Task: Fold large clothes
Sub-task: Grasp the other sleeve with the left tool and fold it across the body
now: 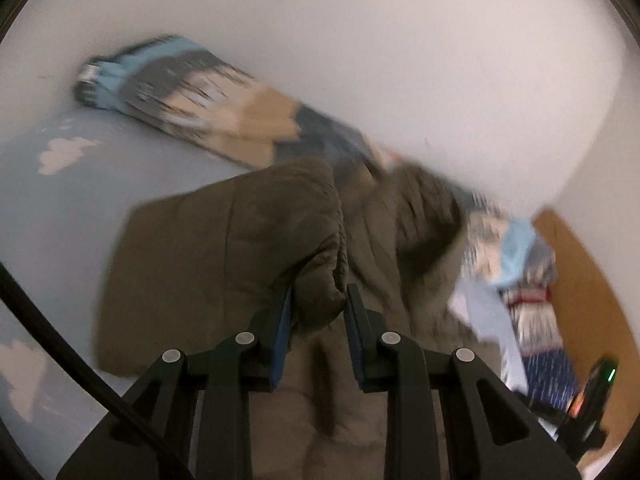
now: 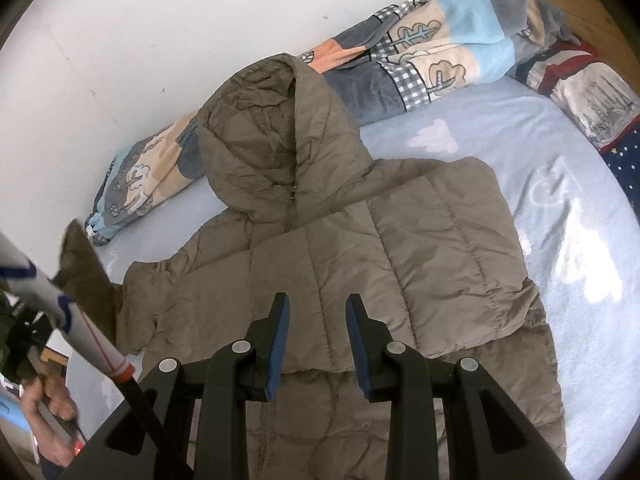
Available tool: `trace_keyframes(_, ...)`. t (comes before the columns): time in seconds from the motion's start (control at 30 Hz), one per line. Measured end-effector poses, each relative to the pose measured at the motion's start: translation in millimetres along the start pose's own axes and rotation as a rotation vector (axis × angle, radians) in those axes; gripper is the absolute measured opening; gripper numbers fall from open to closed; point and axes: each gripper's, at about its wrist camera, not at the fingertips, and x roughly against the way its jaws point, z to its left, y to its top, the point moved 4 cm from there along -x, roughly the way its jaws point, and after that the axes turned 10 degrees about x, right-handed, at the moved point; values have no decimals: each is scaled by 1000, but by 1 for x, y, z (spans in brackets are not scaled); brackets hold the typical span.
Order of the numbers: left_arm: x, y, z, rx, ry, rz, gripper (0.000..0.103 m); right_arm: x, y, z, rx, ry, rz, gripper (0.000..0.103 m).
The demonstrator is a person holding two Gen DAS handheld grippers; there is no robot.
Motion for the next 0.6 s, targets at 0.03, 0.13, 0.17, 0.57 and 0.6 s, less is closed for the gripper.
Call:
trace_keyframes(0.03, -14, -16, -8, -33, 10, 43, 25, -1, 0, 1, 2, 4, 1, 32)
trace_keyframes(0.13, -47, -58, -21, -126, 57, 149, 25, -5, -2, 6, 8, 18, 10, 32)
trace_keyframes(0.17, -59, -66, -23, -146, 72, 180, 25, -6, -3, 7, 8, 22, 14, 32)
trace_keyframes(0.57, -75, -97, -33, -249, 103, 346, 72, -27, -13, 13, -28, 99, 73, 32)
trace_keyframes(0.6, -68, -94, -36, -253, 82, 350, 72, -28, -14, 15, -33, 117, 77, 32)
